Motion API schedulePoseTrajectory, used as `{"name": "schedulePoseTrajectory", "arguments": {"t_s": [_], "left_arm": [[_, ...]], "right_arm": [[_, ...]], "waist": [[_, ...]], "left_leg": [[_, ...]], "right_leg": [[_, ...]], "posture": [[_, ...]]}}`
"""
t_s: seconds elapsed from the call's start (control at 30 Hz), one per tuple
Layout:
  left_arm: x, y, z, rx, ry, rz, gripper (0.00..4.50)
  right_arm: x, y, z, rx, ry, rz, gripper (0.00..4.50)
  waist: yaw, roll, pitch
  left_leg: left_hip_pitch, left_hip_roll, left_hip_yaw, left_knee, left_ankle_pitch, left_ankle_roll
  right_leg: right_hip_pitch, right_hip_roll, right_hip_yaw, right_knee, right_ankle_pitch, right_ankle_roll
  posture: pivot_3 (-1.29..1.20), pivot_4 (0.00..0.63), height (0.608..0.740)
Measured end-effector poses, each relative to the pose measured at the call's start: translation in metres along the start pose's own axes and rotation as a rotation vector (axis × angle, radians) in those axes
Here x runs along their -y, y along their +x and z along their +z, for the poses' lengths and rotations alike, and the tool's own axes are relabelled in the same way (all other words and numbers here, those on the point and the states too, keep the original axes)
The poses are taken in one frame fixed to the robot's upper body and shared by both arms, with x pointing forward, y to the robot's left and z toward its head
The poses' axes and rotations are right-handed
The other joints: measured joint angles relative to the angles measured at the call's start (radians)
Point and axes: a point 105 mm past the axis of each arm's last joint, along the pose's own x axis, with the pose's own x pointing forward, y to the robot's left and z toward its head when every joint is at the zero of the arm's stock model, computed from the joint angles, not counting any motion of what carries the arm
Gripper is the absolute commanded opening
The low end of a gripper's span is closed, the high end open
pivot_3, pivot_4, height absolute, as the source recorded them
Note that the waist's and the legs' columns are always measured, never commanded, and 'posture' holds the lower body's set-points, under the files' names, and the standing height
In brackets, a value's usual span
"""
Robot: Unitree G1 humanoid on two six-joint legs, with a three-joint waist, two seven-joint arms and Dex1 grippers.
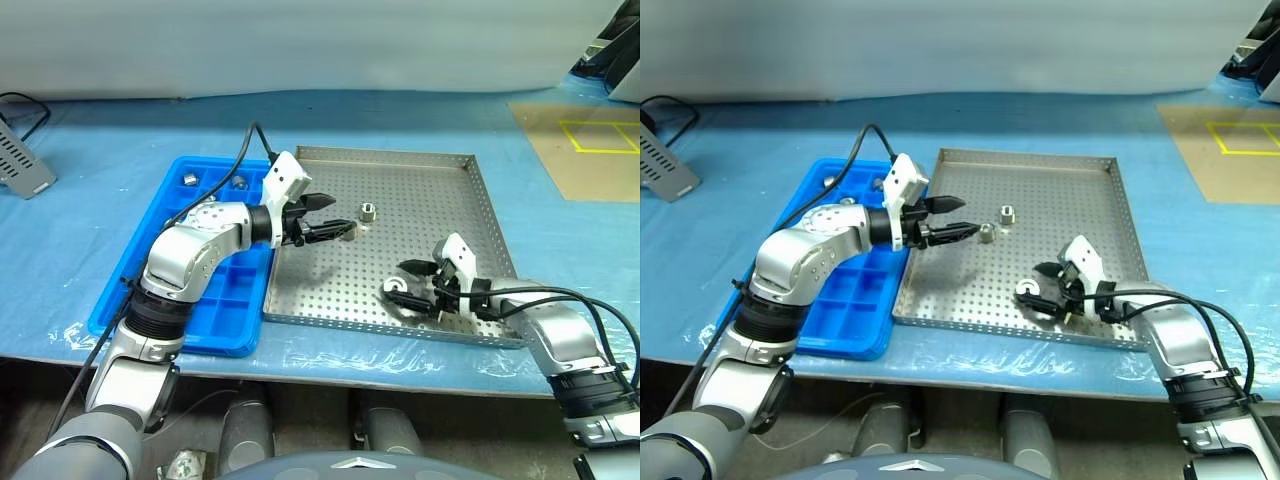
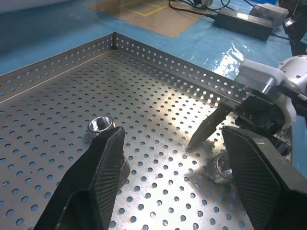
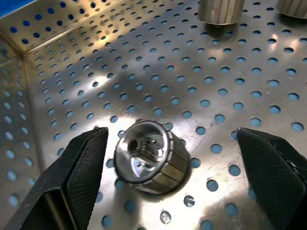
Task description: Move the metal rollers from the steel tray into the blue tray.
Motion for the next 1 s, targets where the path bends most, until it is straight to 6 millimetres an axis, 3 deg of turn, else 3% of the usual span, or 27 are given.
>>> {"name": "schedulePoseTrajectory", "arguments": {"t_s": [0.17,0.3,0.43,0.67,0.77,1.0], "left_arm": [[0.000,0.000,0.000,-0.001,0.000,0.001,3.42],[-0.001,-0.001,0.000,-0.004,0.002,0.002,3.42],[-0.002,-0.002,-0.001,-0.009,0.004,0.006,3.42],[-0.002,-0.002,-0.001,-0.009,0.005,0.006,3.42],[-0.001,-0.002,-0.001,-0.007,0.005,0.002,3.42],[-0.002,-0.004,-0.003,-0.017,0.002,0.009,3.42]], "right_arm": [[0.002,-0.012,0.004,-0.042,-0.023,-0.004,4.47],[-0.003,-0.011,0.004,-0.059,-0.031,0.007,4.47],[-0.012,0.006,-0.005,-0.073,-0.054,0.008,4.47],[-0.015,0.025,-0.001,-0.039,-0.167,-0.009,4.47],[-0.008,0.034,-0.009,-0.049,-0.186,-0.053,3.86],[-0.008,0.031,-0.014,-0.019,-0.226,-0.023,1.90]], "waist": [[-0.001,0.000,0.000],[-0.003,0.000,0.000],[-0.004,0.000,0.000],[-0.012,-0.009,-0.006],[-0.012,-0.013,-0.008],[-0.007,-0.013,-0.008]], "left_leg": [[0.002,0.000,0.000,0.000,0.000,-0.001],[0.002,0.000,0.000,-0.001,0.000,-0.001],[0.002,0.000,0.000,-0.001,0.000,-0.001],[0.007,0.001,0.000,-0.002,0.002,-0.003],[0.009,0.001,0.000,-0.003,0.002,-0.004],[0.009,0.001,0.000,-0.003,0.001,-0.003]], "right_leg": [[0.001,0.001,0.000,0.001,0.000,0.000],[0.001,0.001,0.000,0.000,0.000,0.000],[0.000,0.001,-0.001,0.000,0.000,0.000],[0.003,0.002,-0.001,0.000,0.000,0.001],[0.006,0.001,-0.001,0.000,-0.003,0.006],[0.006,0.001,0.000,0.000,-0.001,0.001]], "posture": [[-0.23,0.150,0.740],[-0.23,0.150,0.740],[-0.23,0.150,0.740],[-0.23,0.150,0.740],[-0.23,0.150,0.740],[-0.22,0.150,0.740]]}}
